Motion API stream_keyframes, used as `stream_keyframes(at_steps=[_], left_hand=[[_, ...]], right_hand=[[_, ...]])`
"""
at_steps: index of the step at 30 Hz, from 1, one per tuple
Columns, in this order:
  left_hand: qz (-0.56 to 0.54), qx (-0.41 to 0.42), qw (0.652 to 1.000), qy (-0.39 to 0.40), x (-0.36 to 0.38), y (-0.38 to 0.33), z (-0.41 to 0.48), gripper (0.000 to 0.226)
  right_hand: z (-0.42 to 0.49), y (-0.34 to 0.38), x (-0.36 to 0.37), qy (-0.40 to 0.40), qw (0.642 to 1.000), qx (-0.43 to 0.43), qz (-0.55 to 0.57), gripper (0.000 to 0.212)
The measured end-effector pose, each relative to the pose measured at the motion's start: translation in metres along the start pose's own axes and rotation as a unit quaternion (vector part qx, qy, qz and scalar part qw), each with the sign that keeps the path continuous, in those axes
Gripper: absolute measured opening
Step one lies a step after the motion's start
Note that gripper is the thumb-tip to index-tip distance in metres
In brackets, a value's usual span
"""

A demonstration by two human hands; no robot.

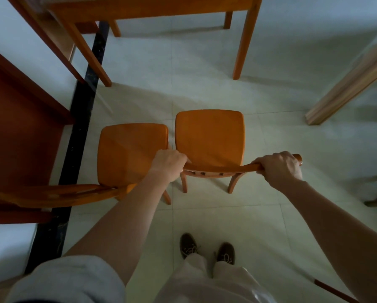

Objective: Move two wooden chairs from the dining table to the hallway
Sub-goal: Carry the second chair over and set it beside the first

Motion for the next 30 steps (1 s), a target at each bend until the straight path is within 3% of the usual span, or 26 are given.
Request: stream_keyframes(at_steps=[4,30], left_hand=[[-0.019,0.022,0.999,-0.019,0.006,-0.004,-0.010,0.037],[-0.030,0.040,0.999,-0.009,0.054,-0.008,-0.068,0.036]], right_hand=[[-0.011,0.000,0.003,0.007,1.000,0.015,-0.004,0.015],[-0.065,0.035,0.024,-0.006,1.000,-0.004,-0.027,0.025]])
Point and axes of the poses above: each hand's wrist, its own z-axis towards the middle knuckle, its own x-axis out of the palm, y = z × x, the point moved 4 cm from there along z, towards the middle knuckle, and after that the axes turned 12 degrees about y, right-handed, at the moved point
